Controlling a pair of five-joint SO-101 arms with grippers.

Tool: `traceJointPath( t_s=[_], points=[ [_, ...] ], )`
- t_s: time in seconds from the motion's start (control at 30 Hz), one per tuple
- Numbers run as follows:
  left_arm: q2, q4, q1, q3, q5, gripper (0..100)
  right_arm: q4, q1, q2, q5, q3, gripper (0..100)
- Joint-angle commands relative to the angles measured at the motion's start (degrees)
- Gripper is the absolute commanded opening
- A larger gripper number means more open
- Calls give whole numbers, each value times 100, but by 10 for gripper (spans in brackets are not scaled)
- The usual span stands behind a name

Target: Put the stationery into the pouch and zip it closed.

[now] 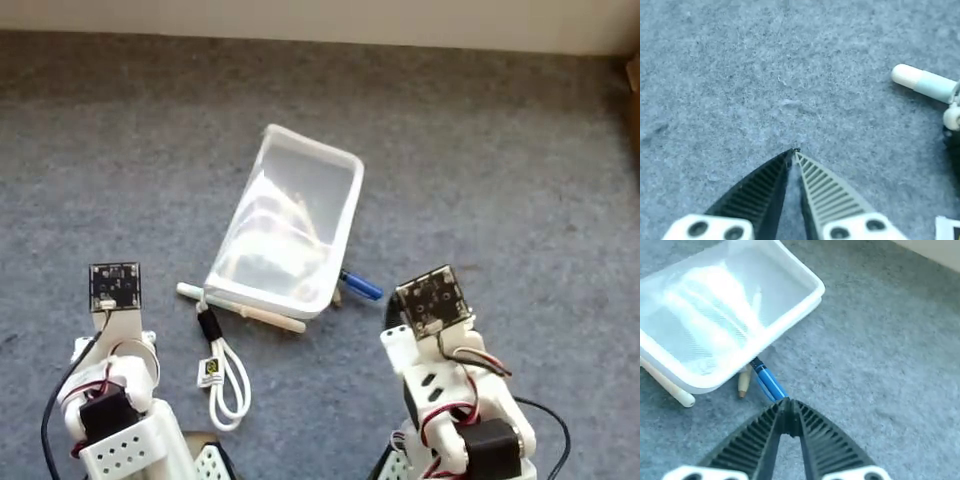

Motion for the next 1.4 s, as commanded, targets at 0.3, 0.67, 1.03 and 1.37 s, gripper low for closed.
traceJointPath(
  t_s=[0.3, 0.67, 1.03, 1.37],
  points=[
    [-40, -431, -734, -4, 677, 211, -171, -1051, 374, -255, -426, 52],
    [-40, -457, -725, -4, 677, 209, -945, -2545, 3371, -1380, -1393, 56],
    [-48, -607, -716, 127, 651, 209, -2026, -4110, 4673, -2523, -1543, 56],
    [-48, -607, -716, 127, 651, 210, -3081, -4813, 6281, -2585, -1578, 56]
  ],
)
